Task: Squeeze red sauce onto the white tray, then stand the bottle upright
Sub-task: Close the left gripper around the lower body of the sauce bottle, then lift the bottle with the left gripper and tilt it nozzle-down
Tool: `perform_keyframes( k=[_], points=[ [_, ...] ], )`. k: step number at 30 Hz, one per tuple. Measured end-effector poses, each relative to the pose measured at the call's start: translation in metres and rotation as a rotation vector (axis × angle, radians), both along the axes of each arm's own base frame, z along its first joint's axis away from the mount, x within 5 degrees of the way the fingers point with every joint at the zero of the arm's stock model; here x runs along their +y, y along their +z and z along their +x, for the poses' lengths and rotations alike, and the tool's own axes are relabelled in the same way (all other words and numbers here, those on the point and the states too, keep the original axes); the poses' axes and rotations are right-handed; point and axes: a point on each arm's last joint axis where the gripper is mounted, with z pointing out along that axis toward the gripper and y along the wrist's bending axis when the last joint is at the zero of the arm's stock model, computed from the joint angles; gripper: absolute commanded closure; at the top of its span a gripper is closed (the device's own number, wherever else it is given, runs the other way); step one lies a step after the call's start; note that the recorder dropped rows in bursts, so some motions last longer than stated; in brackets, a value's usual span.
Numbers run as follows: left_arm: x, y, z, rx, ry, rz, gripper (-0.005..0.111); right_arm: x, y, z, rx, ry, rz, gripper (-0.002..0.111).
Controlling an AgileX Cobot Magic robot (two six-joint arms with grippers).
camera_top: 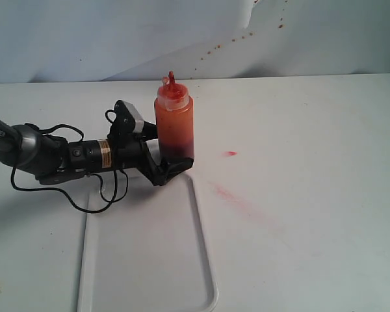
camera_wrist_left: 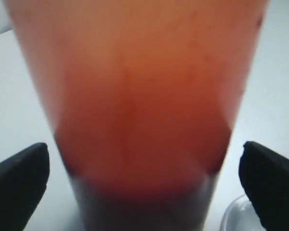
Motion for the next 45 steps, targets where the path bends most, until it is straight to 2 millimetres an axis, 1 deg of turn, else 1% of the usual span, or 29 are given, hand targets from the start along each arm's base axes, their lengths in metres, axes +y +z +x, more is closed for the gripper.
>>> perform_keyframes(
  k=[3, 7, 9, 25, 31, 33, 35, 36, 37, 38, 41, 43, 45],
  points=[
    [-0.002, -0.001, 0.001, -0.005, 0.006, 0.026, 0.003, 0.0, 0.0, 0.0, 0.0, 0.0, 0.0, 0.108],
    [-0.012, 0.003, 0.004, -0.039, -0.015, 0.032, 0.003, 0.0, 0.0, 0.0, 0.0, 0.0, 0.0, 0.108],
    [-0.014, 0.004, 0.005, -0.037, -0.014, 0.034, 0.003, 0.0, 0.0, 0.0, 0.0, 0.0, 0.0, 0.108],
    [-0.013, 0.003, 0.005, -0.025, -0.001, 0.05, 0.003, 0.0, 0.0, 0.0, 0.0, 0.0, 0.0, 0.108],
    [-0.016, 0.003, 0.004, -0.025, -0.007, 0.05, 0.003, 0.0, 0.0, 0.0, 0.0, 0.0, 0.0, 0.108],
    [-0.016, 0.003, 0.004, -0.025, -0.007, 0.05, 0.006, 0.0, 0.0, 0.0, 0.0, 0.0, 0.0, 0.108],
    [-0.016, 0.003, 0.004, -0.025, -0.007, 0.05, 0.022, 0.0, 0.0, 0.0, 0.0, 0.0, 0.0, 0.108],
    [-0.016, 0.003, 0.004, -0.025, -0.007, 0.05, 0.037, 0.0, 0.0, 0.0, 0.0, 0.0, 0.0, 0.108],
    [-0.016, 0.003, 0.004, -0.025, -0.007, 0.05, 0.047, 0.0, 0.0, 0.0, 0.0, 0.0, 0.0, 0.108],
    [-0.016, 0.003, 0.005, -0.025, -0.004, 0.048, 0.067, 0.0, 0.0, 0.0, 0.0, 0.0, 0.0, 0.108],
    [-0.016, 0.003, 0.005, -0.023, -0.004, 0.047, 0.093, 0.0, 0.0, 0.0, 0.0, 0.0, 0.0, 0.108],
    [-0.016, 0.003, 0.005, -0.023, -0.004, 0.047, 0.107, 0.0, 0.0, 0.0, 0.0, 0.0, 0.0, 0.108],
    [-0.016, 0.003, 0.005, -0.023, -0.004, 0.047, 0.106, 0.0, 0.0, 0.0, 0.0, 0.0, 0.0, 0.108]
  ],
)
